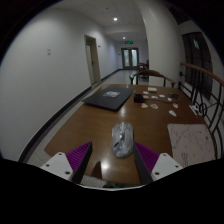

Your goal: Arrange mouse

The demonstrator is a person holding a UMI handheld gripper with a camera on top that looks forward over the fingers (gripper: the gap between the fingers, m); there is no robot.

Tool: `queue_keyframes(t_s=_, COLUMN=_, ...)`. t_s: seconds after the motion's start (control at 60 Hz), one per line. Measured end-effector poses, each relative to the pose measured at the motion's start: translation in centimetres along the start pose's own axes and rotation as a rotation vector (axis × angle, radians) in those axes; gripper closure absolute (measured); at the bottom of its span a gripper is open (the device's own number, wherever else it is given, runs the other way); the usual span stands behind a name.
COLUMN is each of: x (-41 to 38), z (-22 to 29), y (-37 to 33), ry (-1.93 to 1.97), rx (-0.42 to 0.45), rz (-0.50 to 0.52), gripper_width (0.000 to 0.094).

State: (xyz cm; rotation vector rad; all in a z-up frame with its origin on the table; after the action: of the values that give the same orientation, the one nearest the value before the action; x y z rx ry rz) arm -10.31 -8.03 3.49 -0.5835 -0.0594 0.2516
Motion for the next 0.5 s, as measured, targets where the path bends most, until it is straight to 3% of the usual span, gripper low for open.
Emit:
queue_keyframes(t_s=0.15, x=1.5, z=1.8, y=6.5, ry=-0.04, rx=-0.018, rz=-0.038, gripper_width=0.0096)
queue_keyframes(t_s=0.233, x=2.1, z=0.6, y=8.1, ry=-0.042, rx=-0.085, rz=-0.055, gripper_width=0.0076)
queue_keyframes(t_s=0.283, x=2.6, z=1.0, y=8.8, ry=-0.067, rx=-0.057, rz=-0.066, gripper_width=0.0211)
queue_keyframes(t_s=0.333, x=3.4, z=1.1, y=9.1, ry=-0.054, rx=-0.047, rz=-0.086, gripper_width=0.0422)
queue_keyframes(t_s=0.45, x=3.4, z=1.2, y=8.7, ry=-0.065, rx=-0.069, rz=-0.043, gripper_width=0.0543)
queue_keyframes(t_s=0.5, x=2.9, z=2.2, y=7.5, ry=-0.056, rx=-0.035, rz=0.001, gripper_width=0.0574)
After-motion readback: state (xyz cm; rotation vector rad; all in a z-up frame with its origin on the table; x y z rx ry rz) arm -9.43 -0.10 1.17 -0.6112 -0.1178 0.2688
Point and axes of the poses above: the point between the fingertips, and its own axes, seen from behind it with the camera up: x to the right, z up, y forward, the way the camera looks, the point moved 2 cm from there along -y, backward, against the way the camera looks, and after that the axes turned 5 degrees about -y, right-handed, at the moved point
